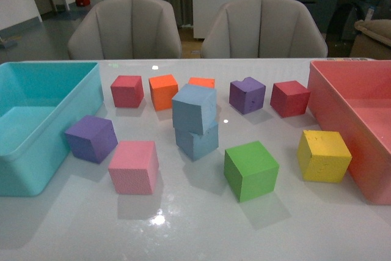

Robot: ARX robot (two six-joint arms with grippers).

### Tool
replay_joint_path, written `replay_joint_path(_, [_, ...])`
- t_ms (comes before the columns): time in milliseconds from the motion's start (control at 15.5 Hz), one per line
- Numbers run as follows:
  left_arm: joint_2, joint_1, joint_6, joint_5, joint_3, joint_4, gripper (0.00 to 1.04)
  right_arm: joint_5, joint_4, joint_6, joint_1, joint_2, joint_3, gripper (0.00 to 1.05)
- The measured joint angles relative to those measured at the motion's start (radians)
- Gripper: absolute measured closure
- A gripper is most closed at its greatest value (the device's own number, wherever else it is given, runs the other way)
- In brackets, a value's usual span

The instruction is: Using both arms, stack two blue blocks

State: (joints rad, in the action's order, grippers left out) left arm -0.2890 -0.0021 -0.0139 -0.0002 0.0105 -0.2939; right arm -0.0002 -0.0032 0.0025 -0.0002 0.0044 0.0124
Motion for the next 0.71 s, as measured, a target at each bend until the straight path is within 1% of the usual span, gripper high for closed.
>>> replay_joint_path(194, [0.055,0.0,0.0,0.0,0.0,0.063,1.03,0.0,0.0,0.0,0.0,0.0,0.0,0.06])
replay_joint_path(517, [0.117,0.0,0.0,0.0,0.0,0.122,1.03,0.0,0.0,0.0,0.0,0.0,0.0,0.06])
replay_joint_path(582, [0.193,0.0,0.0,0.0,0.001,0.237,1.03,0.0,0.0,0.0,0.0,0.0,0.0,0.06])
replay_joint_path(646, [0.28,0.0,0.0,0.0,0.001,0.293,1.03,0.0,0.0,0.0,0.0,0.0,0.0,0.06])
replay_joint_path(711, [0.279,0.0,0.0,-0.002,0.004,0.295,1.03,0.0,0.002,0.0,0.0,0.0,0.0,0.06])
